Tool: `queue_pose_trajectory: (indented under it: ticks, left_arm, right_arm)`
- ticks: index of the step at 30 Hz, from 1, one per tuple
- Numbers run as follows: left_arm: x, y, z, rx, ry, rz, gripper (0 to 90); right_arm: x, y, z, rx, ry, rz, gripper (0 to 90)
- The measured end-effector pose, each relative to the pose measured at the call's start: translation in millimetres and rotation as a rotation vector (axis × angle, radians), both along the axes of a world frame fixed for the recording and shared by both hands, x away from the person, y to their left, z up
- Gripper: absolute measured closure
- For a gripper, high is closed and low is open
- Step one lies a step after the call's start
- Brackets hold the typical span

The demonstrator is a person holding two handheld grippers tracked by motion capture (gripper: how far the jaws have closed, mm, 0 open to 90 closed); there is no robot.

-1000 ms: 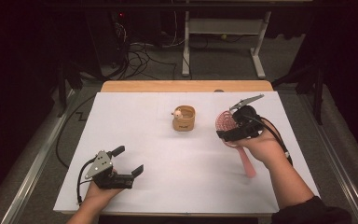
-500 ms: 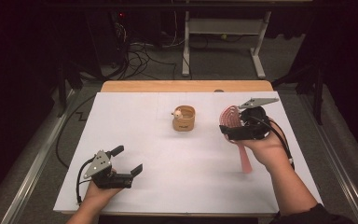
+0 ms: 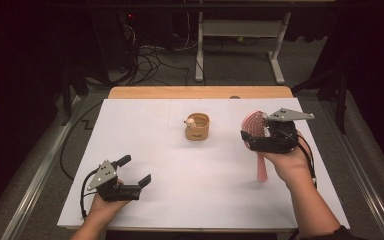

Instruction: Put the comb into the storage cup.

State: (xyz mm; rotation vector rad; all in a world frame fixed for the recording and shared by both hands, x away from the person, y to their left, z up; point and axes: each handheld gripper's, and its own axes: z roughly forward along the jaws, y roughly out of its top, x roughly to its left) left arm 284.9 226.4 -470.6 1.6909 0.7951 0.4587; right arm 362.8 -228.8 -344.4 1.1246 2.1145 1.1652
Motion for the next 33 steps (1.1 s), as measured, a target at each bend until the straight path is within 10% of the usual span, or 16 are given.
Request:
queue_pose_trajectory:
  ticks: [33]
  left_arm:
    - [-0.7, -0.6, 0.2, 0.007, -0.008, 0.0, 0.3]
  right_arm:
    - [-14.5, -7.2, -21.7, 0.175, -0.15, -0.065, 20.3]
